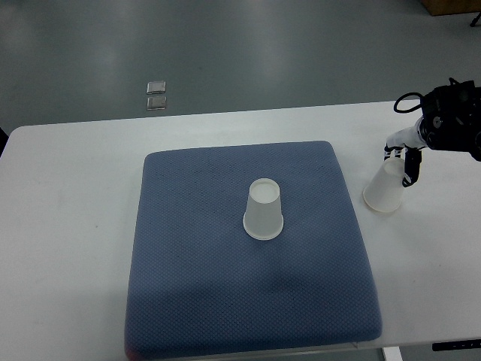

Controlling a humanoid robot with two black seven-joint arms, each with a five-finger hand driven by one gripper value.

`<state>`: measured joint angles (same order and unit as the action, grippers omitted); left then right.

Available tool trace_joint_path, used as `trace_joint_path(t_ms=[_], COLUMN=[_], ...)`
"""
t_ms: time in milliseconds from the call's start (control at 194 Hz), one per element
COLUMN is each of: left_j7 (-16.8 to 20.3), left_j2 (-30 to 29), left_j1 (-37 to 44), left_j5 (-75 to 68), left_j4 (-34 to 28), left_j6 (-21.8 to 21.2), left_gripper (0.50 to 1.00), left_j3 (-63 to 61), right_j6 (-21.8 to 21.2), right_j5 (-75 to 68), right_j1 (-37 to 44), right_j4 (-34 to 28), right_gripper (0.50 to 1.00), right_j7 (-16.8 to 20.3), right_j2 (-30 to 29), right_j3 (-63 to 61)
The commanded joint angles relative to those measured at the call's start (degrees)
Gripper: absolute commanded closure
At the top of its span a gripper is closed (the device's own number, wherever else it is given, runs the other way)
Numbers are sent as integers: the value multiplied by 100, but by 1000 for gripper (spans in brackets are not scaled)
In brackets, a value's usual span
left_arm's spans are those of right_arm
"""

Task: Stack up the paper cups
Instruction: 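Lower the right hand and close fingers around the cup's base, then lift the cup with the right hand and carry it over the pad cup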

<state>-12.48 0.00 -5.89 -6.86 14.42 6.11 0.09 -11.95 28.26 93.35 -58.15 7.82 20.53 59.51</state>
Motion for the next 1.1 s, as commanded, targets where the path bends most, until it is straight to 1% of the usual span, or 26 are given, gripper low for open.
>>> trace_joint_path(t_ms=[0,88,175,304,489,675,804,891,1004,1071,1097], left_j7=[0,0,0,0,0,0,0,0,0,0,0], left_j2=[0,0,0,0,0,0,0,0,0,0,0], left_j1=[0,0,0,0,0,0,-9,-9,-18,-18,-18], left_j5=[0,0,0,0,0,-9,-17,0,-9,-9,-9], left_j4=[-1,-1,8,17,17,25,61,210,236,263,263], left_j6=[-4,4,4,4,4,4,13,4,4,4,4], left_gripper=[500,500,500,500,500,500,500,500,500,500,500], left_j3=[0,0,0,-9,-17,-17,-26,-18,-9,-17,-17], right_j6=[-45,-124,-194,-273,-678,-1372,-1671,-1846,-2066,-2305,-2305], right_j5=[-4,-4,-4,-13,-22,-22,-40,-40,-75,-180,-207], right_j1=[130,324,736,1282,2231,3259,3725,4147,4701,5087,5193], right_j4=[-21,-180,-522,-856,-1287,-1392,-1445,-1665,-1902,-1990,-1999], right_gripper=[777,777,775,775,775,775,775,775,773,773,773], right_j7=[0,0,0,0,9,9,9,9,9,9,9], right_j2=[47,161,249,284,355,346,293,267,223,83,38], right_j3=[-1,-1,8,70,87,78,78,78,70,52,43])
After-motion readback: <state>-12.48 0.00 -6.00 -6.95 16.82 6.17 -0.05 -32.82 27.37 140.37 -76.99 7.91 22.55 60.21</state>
